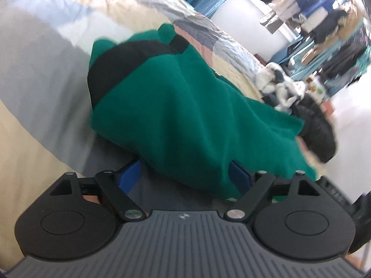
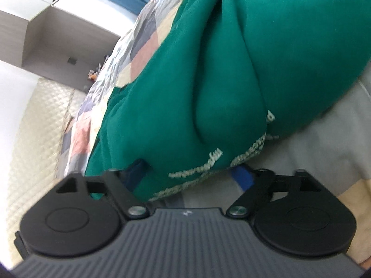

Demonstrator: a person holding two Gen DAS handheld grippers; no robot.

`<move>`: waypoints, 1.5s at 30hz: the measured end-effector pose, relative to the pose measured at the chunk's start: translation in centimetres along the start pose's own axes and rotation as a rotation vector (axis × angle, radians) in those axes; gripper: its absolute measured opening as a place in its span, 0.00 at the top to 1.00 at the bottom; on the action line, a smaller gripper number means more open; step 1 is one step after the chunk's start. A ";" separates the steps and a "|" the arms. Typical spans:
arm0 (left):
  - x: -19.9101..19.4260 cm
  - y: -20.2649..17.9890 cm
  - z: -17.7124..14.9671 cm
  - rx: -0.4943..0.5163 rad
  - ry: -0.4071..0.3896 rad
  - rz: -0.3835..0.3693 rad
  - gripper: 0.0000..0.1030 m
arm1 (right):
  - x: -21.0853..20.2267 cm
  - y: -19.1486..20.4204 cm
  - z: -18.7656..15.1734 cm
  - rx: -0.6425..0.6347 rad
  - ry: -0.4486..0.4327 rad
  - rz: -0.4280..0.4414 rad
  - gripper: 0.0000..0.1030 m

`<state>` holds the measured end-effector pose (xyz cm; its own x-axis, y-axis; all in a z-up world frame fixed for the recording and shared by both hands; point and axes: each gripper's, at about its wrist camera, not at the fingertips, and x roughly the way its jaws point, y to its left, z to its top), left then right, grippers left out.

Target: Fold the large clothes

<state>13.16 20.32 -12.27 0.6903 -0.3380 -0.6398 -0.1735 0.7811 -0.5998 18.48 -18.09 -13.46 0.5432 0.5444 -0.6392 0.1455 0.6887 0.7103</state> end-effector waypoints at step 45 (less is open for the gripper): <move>7.1 4.5 -0.1 -0.462 -0.001 -0.180 0.52 | -1.8 -4.9 1.2 0.312 -0.119 0.024 0.14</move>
<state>17.15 21.38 -19.58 0.7387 -0.4452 -0.5061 -0.3447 0.3958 -0.8512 17.73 -23.00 -15.40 0.6395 0.4862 -0.5955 0.3676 0.4869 0.7923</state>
